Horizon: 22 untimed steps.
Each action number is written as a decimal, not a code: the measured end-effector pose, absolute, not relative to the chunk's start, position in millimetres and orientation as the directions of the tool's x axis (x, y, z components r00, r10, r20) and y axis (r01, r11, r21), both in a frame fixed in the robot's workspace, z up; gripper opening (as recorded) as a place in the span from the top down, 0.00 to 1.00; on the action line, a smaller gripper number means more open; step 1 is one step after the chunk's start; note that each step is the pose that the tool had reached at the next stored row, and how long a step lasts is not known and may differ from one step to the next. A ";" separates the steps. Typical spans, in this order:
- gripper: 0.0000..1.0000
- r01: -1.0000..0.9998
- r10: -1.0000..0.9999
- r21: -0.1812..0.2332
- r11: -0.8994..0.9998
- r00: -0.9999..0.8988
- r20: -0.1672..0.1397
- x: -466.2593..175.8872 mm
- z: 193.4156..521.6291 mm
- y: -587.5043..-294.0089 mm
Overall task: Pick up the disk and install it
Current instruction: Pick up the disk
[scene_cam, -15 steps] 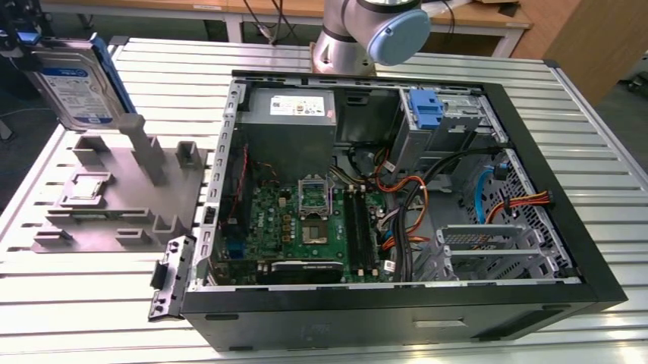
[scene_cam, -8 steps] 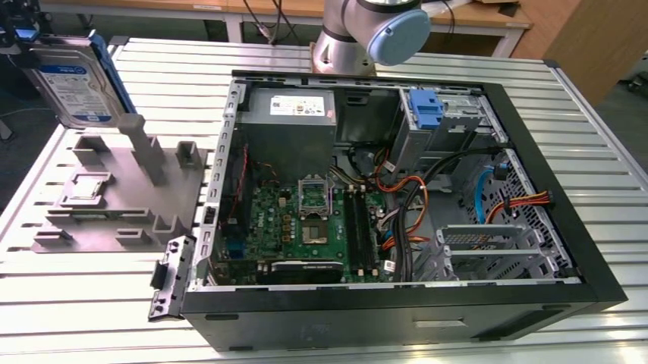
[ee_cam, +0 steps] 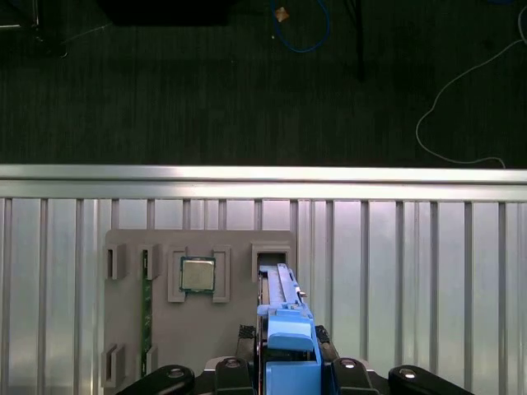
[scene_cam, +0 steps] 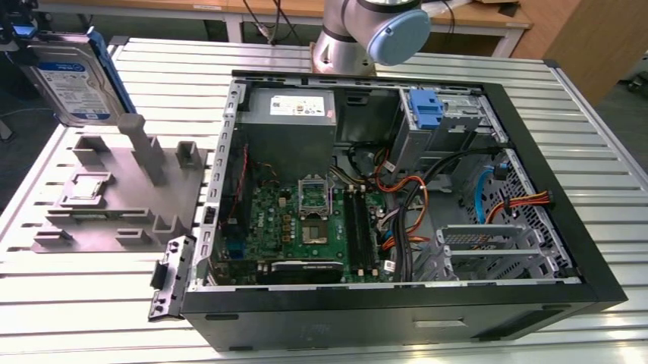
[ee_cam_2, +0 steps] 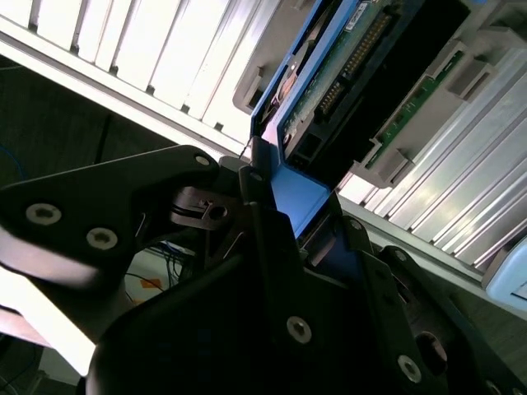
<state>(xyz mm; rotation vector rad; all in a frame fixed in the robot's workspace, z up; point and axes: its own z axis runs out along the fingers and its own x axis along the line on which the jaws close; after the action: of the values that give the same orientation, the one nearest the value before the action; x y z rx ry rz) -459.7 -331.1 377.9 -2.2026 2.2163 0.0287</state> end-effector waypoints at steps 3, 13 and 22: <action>0.64 -1.000 -1.000 0.001 0.006 -0.006 -0.025 -459.7 378.0 -331.1; 0.64 -1.000 -1.000 0.001 0.006 -0.006 -0.025 -459.7 379.2 -331.1; 0.64 -1.000 -1.000 0.001 0.006 -0.006 -0.025 -459.7 382.8 -331.1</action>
<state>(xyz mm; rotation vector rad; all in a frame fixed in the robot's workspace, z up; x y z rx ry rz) -459.7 -331.1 382.8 -2.2025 2.2163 0.0287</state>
